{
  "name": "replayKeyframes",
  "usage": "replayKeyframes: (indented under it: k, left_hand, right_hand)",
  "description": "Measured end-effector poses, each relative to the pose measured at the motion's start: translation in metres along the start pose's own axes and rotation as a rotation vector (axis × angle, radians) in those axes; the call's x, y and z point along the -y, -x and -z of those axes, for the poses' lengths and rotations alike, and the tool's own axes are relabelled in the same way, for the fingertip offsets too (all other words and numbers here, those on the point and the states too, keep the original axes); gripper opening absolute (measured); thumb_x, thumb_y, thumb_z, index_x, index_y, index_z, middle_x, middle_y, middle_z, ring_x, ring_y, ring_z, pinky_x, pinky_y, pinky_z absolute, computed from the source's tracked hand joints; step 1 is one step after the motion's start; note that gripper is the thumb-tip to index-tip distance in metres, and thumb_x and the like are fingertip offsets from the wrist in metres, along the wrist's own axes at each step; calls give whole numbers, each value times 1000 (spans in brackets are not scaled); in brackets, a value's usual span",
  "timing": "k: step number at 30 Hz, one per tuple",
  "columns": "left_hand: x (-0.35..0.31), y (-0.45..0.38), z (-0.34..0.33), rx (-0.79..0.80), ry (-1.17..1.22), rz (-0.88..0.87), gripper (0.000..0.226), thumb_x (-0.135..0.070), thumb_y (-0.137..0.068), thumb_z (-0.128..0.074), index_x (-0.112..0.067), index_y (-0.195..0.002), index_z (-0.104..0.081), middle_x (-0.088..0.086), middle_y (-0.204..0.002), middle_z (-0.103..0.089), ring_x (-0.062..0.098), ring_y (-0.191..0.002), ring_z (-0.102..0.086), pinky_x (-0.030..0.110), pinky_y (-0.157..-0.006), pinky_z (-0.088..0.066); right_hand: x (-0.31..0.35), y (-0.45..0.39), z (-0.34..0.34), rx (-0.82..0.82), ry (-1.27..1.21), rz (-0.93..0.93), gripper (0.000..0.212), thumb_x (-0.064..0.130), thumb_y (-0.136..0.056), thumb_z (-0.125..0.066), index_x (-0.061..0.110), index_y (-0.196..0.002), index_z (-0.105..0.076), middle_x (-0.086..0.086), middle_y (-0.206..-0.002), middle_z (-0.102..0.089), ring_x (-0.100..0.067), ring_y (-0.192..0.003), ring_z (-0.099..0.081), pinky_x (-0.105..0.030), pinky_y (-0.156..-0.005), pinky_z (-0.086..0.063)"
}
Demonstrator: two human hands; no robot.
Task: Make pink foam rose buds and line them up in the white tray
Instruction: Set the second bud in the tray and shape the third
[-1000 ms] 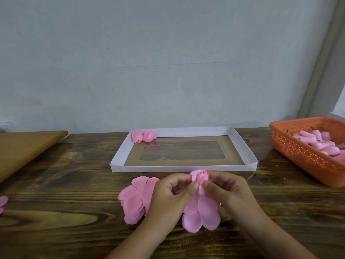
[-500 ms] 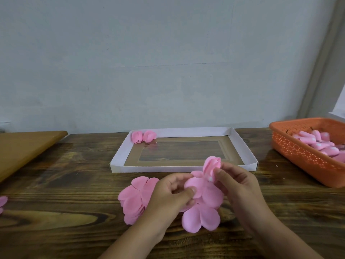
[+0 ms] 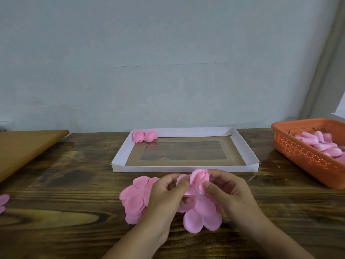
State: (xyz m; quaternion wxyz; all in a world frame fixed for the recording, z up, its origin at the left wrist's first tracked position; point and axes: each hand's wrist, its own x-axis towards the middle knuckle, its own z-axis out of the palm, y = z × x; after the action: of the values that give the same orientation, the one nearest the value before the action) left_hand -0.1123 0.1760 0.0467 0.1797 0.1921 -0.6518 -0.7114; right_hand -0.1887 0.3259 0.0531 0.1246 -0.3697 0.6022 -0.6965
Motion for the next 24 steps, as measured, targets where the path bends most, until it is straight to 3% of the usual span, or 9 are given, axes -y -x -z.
replayKeyframes:
  k: [3, 8, 13, 16, 19, 24]
  left_hand:
    - [-1, 2, -1, 21, -14, -45, 20, -20, -99, -62, -12, -93, -79, 18, -96, -76, 37, -97, -72, 53, -86, -59]
    - [-3, 5, -2, 73, 4, -57, 27, -33, -100, -61, -13, -104, -79, 11, -103, -78, 27, -106, -73, 53, -97, -57]
    - [-5, 5, -1, 147, 77, -72, 42, -44, -82, -76, -17, -114, -76, 6, -111, -78, 22, -110, -72, 46, -100, -57]
    - [-4, 6, -1, 205, 35, -114, 34, -33, -83, -82, -27, -116, -76, 2, -113, -78, 19, -110, -73, 39, -94, -60]
    - [-2, 7, -3, 149, 4, -172, 21, -15, -99, -66, -25, -114, -77, 2, -109, -79, 18, -106, -74, 36, -89, -62]
    - [-3, 9, -6, 63, -60, -180, 27, -12, -105, -52, -27, -109, -75, -2, -100, -80, 14, -98, -75, 32, -84, -63]
  right_hand:
    - [-2, 0, 0, -10, 32, -7, 20, 9, -94, -63, 22, -99, -78, -6, -99, -77, -24, -93, -74, -26, -74, -59]
    - [-6, -1, 0, -26, 88, -12, 18, 13, -95, -63, 23, -99, -77, -5, -99, -77, -24, -95, -73, -38, -82, -61]
    - [-6, -2, 1, -69, 100, 11, 15, 21, -94, -63, 23, -96, -78, -2, -96, -78, -19, -91, -74, -31, -74, -61]
    - [-5, -2, 1, -95, 86, 27, 15, 25, -93, -63, 22, -96, -78, -2, -94, -78, -16, -88, -74, -23, -69, -58]
    - [-5, -2, 1, -104, 87, 30, 14, 23, -92, -64, 24, -95, -78, -2, -95, -78, -17, -90, -74, -26, -70, -59]
    - [-7, -2, 1, -79, 117, 36, 17, 7, -95, -64, 18, -94, -77, -4, -95, -77, -20, -91, -73, -29, -75, -60]
